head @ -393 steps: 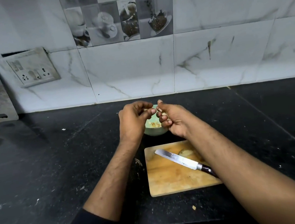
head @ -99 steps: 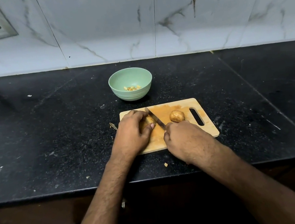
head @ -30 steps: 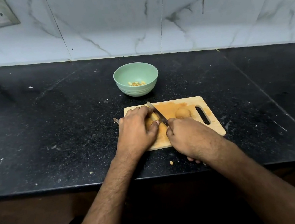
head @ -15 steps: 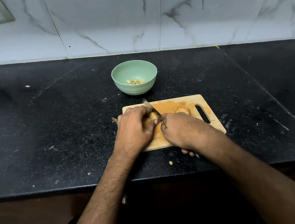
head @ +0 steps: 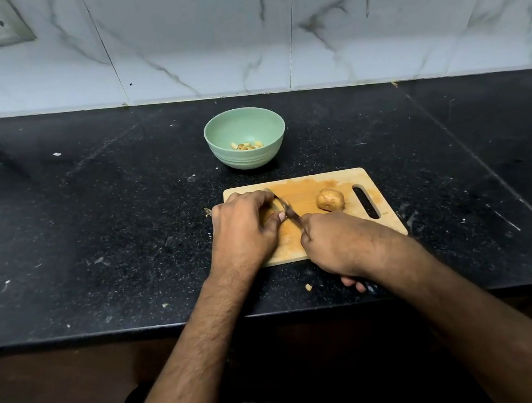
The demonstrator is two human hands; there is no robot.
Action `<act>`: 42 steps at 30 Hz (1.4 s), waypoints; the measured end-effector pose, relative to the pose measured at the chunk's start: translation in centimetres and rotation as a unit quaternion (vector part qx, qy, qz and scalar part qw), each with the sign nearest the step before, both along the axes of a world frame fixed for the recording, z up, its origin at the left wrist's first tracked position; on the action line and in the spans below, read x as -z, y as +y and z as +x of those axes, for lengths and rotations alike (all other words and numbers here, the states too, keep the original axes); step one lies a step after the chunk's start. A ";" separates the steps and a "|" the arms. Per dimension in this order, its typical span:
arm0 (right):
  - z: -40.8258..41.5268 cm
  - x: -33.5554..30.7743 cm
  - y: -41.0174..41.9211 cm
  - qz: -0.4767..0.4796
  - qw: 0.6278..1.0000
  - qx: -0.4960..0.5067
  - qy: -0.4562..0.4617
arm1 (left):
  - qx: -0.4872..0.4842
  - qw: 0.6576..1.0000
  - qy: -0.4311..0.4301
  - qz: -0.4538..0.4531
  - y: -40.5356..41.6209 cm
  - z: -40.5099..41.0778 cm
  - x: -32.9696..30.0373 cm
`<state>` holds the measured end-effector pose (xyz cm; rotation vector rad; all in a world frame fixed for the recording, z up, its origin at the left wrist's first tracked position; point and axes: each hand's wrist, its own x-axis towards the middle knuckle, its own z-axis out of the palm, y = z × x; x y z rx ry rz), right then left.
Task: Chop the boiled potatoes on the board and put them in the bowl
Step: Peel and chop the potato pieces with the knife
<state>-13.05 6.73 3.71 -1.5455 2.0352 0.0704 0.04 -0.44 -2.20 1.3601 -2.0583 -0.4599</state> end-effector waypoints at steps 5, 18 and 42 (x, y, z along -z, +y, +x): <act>0.1 -0.3 1.6 0.002 1.000 -0.003 0.013 | -0.005 1.000 -0.011 0.005 0.3 0.0 -0.3; -1.7 -2.1 5.5 0.031 0.999 0.019 -0.025 | 0.003 1.000 -0.013 0.007 0.5 0.0 -0.3; -2.4 -0.5 4.4 -0.065 0.995 0.062 -0.045 | 0.013 0.998 0.013 0.061 -0.6 -1.4 -0.4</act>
